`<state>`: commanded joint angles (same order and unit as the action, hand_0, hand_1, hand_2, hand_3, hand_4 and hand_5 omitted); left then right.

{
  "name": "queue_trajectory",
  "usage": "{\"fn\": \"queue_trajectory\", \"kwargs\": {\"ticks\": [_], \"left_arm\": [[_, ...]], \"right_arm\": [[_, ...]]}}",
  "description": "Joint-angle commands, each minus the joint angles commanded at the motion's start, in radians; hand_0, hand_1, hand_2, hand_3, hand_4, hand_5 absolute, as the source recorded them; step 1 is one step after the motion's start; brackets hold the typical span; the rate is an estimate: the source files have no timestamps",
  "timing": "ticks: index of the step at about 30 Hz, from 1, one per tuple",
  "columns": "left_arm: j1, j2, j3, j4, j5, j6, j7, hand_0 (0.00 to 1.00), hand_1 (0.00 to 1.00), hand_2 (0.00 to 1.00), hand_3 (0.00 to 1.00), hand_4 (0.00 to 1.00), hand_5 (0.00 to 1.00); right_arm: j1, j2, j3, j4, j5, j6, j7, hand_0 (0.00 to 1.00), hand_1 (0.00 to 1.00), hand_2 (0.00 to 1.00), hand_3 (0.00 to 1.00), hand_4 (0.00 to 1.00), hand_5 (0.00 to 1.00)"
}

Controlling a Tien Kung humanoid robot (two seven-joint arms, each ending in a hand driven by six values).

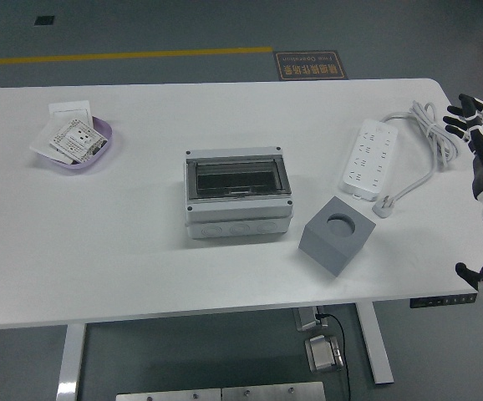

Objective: Pick up the cylinder from the cube,place it in the box,flap close box

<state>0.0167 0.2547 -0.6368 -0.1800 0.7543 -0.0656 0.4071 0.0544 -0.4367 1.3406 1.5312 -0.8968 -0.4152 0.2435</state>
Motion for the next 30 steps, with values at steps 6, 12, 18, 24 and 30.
{"fn": "queue_trajectory", "kwargs": {"ticks": [6,12,18,24,30], "left_arm": [[0.001,-0.009,-0.015,0.0,0.009,-0.001,0.004,0.665,0.706,0.599,0.607,0.59,0.133],[-0.004,-0.011,-0.041,0.0,0.032,-0.001,0.007,0.665,0.707,0.598,0.607,0.589,0.133],[-0.008,-0.009,-0.053,0.0,0.041,-0.001,0.008,0.666,0.707,0.597,0.608,0.587,0.132],[-0.008,-0.009,-0.048,0.0,0.034,-0.001,0.008,0.666,0.706,0.597,0.608,0.585,0.13],[-0.008,-0.008,-0.04,0.0,0.025,0.0,0.008,0.666,0.706,0.597,0.61,0.585,0.127]], "right_arm": [[0.016,0.004,-0.01,0.001,-0.01,-0.011,0.001,0.79,0.721,0.743,0.735,0.998,0.608],[0.023,0.006,-0.009,0.003,-0.02,-0.017,-0.001,0.771,0.715,0.741,0.733,0.998,0.607],[0.015,0.005,0.006,0.004,-0.028,-0.02,-0.006,0.78,0.712,0.737,0.73,0.998,0.604],[0.009,0.007,0.028,0.006,-0.042,-0.025,-0.011,0.778,0.705,0.735,0.724,0.996,0.602],[0.005,0.008,0.039,0.005,-0.046,-0.026,-0.012,0.775,0.703,0.732,0.722,0.994,0.601]]}}
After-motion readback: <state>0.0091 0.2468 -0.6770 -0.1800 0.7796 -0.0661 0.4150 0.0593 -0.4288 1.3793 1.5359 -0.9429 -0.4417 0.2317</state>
